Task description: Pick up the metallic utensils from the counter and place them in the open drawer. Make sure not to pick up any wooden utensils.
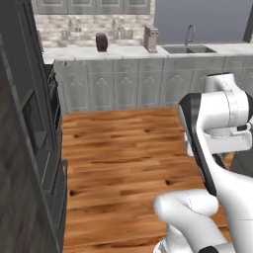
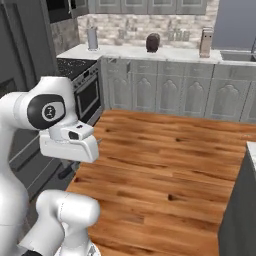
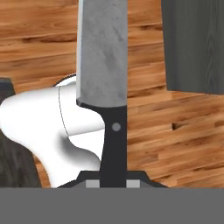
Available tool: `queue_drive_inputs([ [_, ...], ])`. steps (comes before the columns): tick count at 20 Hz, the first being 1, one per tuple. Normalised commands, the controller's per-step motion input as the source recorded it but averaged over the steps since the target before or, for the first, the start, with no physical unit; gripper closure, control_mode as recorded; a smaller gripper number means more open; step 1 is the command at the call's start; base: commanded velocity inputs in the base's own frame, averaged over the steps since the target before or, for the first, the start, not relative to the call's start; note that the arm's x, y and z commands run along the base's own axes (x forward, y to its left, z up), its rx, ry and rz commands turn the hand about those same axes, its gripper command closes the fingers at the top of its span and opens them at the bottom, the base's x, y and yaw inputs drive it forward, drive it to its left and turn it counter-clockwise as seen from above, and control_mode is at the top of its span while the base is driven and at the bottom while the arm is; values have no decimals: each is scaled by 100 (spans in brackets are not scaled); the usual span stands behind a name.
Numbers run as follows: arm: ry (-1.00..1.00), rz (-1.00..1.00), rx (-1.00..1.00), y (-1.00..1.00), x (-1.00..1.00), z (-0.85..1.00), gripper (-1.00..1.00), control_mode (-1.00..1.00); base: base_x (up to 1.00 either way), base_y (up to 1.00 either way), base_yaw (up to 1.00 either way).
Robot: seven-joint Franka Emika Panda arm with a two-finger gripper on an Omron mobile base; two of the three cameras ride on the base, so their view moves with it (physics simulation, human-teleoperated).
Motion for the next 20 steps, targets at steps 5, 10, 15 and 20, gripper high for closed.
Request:
queue_drive_inputs([
  [5,0,0,0,0,0,0,100,100,100,0,0],
  [10,0,0,0,0,0,0,100,100,100,-1,2],
  [15,0,0,0,0,0,0,100,100,100,-4,3],
  [20,0,0,0,0,0,0,100,100,100,-10,4],
])
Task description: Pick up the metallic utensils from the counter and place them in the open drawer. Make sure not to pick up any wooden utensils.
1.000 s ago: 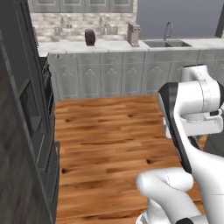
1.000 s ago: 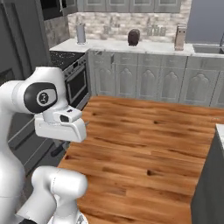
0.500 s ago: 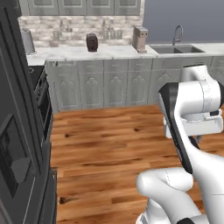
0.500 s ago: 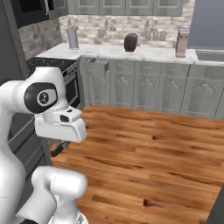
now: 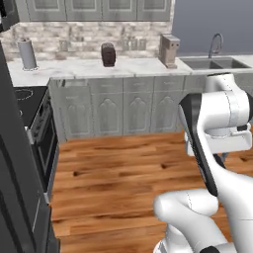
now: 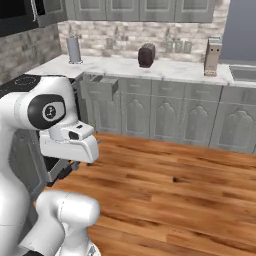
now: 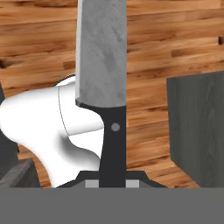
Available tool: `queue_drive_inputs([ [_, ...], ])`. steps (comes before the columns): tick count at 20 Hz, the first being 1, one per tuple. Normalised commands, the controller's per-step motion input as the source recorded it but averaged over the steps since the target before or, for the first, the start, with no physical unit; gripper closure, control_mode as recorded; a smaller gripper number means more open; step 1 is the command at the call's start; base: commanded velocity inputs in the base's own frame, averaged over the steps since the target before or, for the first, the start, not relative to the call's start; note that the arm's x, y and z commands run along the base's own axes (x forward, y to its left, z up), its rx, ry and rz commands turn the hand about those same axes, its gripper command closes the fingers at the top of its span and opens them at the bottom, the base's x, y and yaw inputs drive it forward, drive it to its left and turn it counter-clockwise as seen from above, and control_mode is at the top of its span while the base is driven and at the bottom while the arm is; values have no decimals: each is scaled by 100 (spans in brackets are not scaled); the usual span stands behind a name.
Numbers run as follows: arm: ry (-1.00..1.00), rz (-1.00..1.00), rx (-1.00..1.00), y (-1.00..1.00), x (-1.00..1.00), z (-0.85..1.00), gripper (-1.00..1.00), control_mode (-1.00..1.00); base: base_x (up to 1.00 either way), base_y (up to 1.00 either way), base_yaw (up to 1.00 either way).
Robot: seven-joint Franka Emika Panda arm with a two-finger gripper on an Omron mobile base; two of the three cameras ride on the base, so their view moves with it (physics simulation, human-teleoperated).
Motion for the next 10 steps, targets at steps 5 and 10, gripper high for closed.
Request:
queue_drive_inputs([
  [5,0,0,0,0,0,0,100,100,100,-10,11],
  [10,0,0,0,0,0,0,100,100,100,-18,21],
])
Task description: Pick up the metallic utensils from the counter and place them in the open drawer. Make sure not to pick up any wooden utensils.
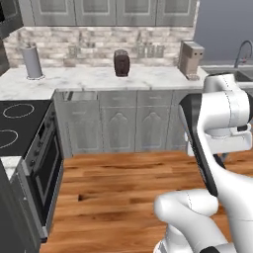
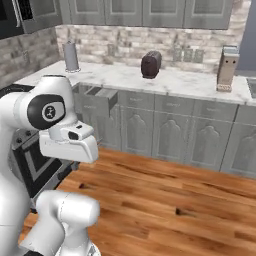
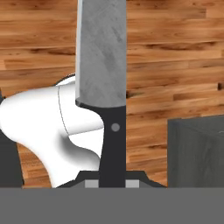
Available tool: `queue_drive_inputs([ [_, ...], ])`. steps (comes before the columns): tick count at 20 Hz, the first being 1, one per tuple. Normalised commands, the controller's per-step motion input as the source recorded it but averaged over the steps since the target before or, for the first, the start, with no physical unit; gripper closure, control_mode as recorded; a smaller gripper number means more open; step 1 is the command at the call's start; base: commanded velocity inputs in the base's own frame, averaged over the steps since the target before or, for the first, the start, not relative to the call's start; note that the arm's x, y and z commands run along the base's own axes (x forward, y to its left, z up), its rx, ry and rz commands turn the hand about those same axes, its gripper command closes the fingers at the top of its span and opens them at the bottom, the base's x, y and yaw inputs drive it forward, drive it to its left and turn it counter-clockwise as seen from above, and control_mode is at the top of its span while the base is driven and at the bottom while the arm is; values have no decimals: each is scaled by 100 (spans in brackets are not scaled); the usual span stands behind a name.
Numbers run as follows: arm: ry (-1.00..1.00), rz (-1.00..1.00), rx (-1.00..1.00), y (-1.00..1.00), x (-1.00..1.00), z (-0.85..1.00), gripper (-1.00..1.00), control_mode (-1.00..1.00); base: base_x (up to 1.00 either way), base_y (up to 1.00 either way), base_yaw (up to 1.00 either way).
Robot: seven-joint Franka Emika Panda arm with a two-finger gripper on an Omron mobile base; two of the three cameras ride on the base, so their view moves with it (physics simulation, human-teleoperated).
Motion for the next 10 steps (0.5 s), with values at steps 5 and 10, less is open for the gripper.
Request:
queue_drive_inputs([
  [5,0,0,0,0,0,0,100,100,96,-35,28],
  [10,0,0,0,0,0,0,100,100,80,-30,32],
])
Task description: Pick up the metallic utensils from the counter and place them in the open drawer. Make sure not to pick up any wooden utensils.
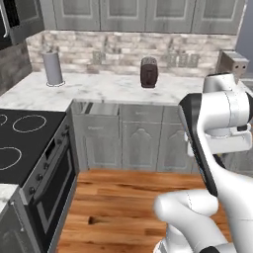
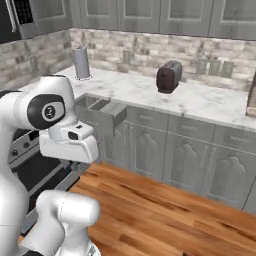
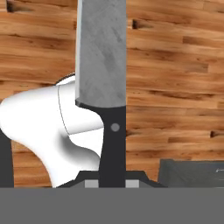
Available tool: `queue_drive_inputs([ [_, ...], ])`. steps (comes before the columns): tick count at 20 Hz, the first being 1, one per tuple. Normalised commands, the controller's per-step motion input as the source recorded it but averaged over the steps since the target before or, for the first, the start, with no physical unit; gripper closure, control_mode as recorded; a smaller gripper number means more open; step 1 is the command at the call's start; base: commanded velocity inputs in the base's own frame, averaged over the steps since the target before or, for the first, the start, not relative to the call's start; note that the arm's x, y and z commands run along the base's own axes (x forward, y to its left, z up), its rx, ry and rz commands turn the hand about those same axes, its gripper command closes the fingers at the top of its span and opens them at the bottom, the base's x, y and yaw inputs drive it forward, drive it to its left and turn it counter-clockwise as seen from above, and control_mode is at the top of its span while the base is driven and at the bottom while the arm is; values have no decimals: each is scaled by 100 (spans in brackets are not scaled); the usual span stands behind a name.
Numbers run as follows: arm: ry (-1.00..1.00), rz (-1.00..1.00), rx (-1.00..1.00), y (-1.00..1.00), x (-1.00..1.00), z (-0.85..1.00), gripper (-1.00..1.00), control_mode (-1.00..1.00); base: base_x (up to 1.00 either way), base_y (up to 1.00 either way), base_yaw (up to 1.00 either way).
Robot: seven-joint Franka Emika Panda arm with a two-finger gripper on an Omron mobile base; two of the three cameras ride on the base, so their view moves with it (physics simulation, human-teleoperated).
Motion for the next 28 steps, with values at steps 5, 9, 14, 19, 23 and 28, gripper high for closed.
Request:
queue_drive_inputs([
  [5,0,0,0,0,0,0,100,100,63,-41,47],
  [9,0,0,0,0,0,0,100,100,54,-42,47],
  [14,0,0,0,0,0,0,100,100,46,-35,47],
  [19,0,0,0,0,0,0,100,100,36,-34,49],
  [23,0,0,0,0,0,0,100,100,42,-48,52],
  [28,0,0,0,0,0,0,100,100,49,-68,46],
])
